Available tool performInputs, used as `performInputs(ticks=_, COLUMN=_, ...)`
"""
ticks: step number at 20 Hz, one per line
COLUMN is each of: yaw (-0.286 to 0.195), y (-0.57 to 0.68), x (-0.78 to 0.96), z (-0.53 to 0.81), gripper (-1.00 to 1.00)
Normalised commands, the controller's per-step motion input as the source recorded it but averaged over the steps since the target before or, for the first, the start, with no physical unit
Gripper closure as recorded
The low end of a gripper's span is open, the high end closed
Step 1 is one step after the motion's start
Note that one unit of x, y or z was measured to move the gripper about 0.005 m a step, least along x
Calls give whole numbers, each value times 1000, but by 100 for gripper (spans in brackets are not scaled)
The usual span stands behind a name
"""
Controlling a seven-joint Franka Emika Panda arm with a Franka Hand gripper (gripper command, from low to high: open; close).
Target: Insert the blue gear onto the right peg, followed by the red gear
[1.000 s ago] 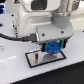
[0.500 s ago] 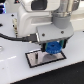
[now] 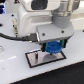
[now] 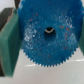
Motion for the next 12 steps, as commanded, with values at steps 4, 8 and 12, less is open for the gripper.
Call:
performInputs(ticks=4, yaw=0, y=-65, x=87, z=109, gripper=100)
performInputs(ticks=8, yaw=0, y=-77, x=102, z=-76, gripper=100)
performInputs(ticks=12, yaw=0, y=-37, x=140, z=-27, gripper=100)
